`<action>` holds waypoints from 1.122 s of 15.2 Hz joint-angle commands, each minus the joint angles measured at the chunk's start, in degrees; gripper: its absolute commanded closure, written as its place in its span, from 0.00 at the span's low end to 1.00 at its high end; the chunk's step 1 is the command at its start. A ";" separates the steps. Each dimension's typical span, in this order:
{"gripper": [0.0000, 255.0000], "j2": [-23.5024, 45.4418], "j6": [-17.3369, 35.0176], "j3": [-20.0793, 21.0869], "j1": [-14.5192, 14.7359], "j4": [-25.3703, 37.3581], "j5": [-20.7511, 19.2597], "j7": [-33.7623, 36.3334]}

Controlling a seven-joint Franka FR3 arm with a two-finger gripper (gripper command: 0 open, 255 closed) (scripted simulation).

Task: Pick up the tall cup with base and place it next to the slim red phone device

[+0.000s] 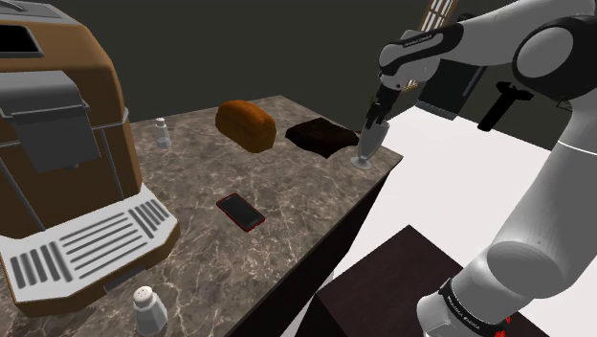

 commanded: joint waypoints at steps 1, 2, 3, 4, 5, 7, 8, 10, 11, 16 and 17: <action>0.00 0.81 1.47 0.10 -0.06 -0.68 0.38 -0.23; 0.00 1.13 2.14 0.15 -0.08 -1.05 0.54 -0.33; 0.00 1.32 2.52 0.17 -0.10 -1.26 0.64 -0.39; 0.00 1.32 2.52 0.17 -0.10 -1.27 0.64 -0.39; 0.00 1.32 2.52 0.18 -0.10 -1.26 0.64 -0.39; 0.00 1.32 2.52 0.18 -0.10 -1.26 0.64 -0.39; 0.00 1.32 2.52 0.18 -0.10 -1.26 0.64 -0.39; 0.00 1.32 2.51 0.18 -0.10 -1.25 0.64 -0.39; 1.00 1.32 2.51 0.18 -0.10 -1.25 0.64 -0.39; 1.00 1.31 2.51 0.17 -0.10 -1.26 0.63 -0.39; 1.00 1.31 2.50 0.17 -0.10 -1.25 0.63 -0.39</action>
